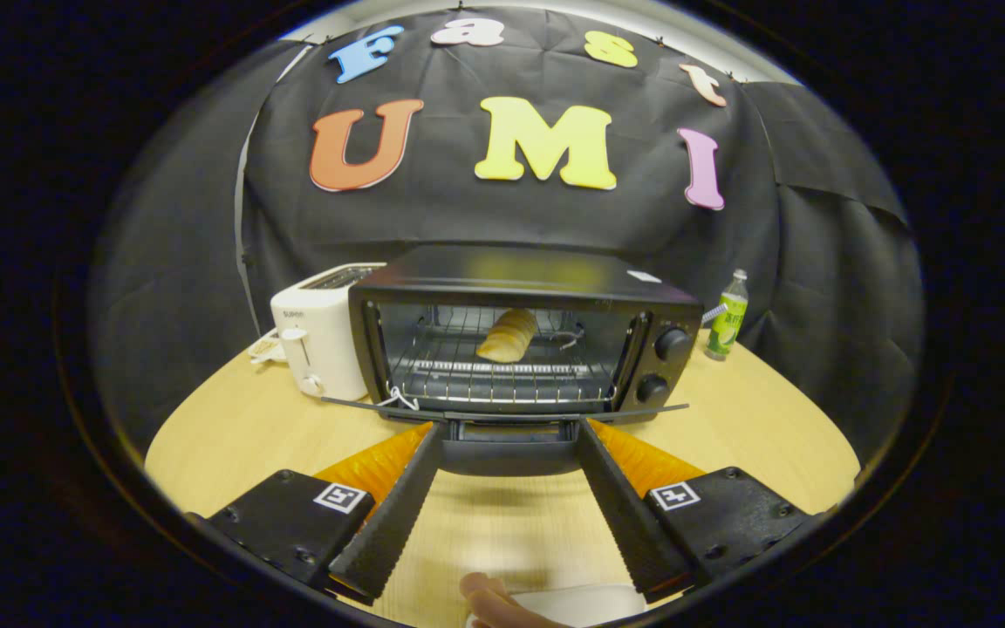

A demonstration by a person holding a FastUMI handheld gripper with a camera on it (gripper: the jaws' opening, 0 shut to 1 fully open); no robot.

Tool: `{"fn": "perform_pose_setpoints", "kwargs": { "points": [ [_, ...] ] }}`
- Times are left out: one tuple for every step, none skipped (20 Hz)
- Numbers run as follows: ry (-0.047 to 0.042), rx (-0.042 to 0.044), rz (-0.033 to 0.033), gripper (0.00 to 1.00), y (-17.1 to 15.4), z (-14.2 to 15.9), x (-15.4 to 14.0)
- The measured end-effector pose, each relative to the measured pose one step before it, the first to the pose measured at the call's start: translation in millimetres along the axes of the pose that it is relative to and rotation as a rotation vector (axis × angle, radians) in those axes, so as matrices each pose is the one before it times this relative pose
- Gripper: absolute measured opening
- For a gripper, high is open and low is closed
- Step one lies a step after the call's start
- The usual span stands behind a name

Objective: Open the toaster oven, put the food inside, and close the toaster oven door.

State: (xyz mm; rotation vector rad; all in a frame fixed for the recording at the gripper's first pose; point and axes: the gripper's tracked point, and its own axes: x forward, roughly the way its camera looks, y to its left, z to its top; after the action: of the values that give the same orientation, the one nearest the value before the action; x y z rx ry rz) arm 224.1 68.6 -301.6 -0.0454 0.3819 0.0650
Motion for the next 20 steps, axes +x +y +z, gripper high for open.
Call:
{"fn": "perform_pose_setpoints", "kwargs": {
  "points": [
    [-0.02083, 0.01078, 0.0018, 1.0, -0.33, 6.06, 3.99],
    [-0.01285, 0.00711, -0.00018, 1.0, 0.7, 5.93, 3.27],
    [-0.01524, -0.00064, -0.00358, 1.0, -0.58, 7.09, 2.37],
    [-0.01588, 0.00013, -0.00143, 1.0, 1.05, 6.36, 2.6],
    [-0.02603, -0.00851, -0.0049, 1.0, 0.65, 8.64, 6.51],
    [-0.02128, -0.00659, -0.0046, 1.0, 1.04, 5.53, 4.4],
    [-0.01438, -0.00764, 0.00497, 1.0, 3.98, 3.43, 4.56],
    [0.00546, -0.00641, 0.00425, 1.0, 3.63, -2.65, 5.04],
    [0.01286, -0.00894, 0.00362, 1.0, 3.13, -4.98, 1.55],
    [0.00174, 0.00029, -0.00583, 1.0, 1.32, -0.93, -0.58],
    [0.00342, 0.0142, 0.0042, 1.0, 2.41, -1.92, -2.05],
    [0.0068, 0.0183, 0.01143, 1.0, 3.26, -2.95, -0.77],
    [0.00914, 0.02268, 0.00395, 1.0, 1.72, -2.89, -5.42],
    [-0.00359, 0.01628, 0.01338, 1.0, 1.97, 0.24, -7.11],
    [-0.00613, 0.00458, 0.01247, 1.0, 1.89, 0.81, -6.28],
    [-0.00513, -0.00638, -0.01187, 1.0, -5.0, 1.02, -7.55],
    [-0.00622, -0.00536, -0.01249, 1.0, -5.74, 2.04, -8.64],
    [-0.01102, -0.00454, 0.00231, 1.0, -1.02, 3.0, -10.66],
    [-0.00944, -0.00098, -0.00061, 1.0, -2.32, 5.02, -9.9],
    [-0.01037, 0.00002, -0.00572, 1.0, -4.29, 5.5, -10.24]
  ]
}}
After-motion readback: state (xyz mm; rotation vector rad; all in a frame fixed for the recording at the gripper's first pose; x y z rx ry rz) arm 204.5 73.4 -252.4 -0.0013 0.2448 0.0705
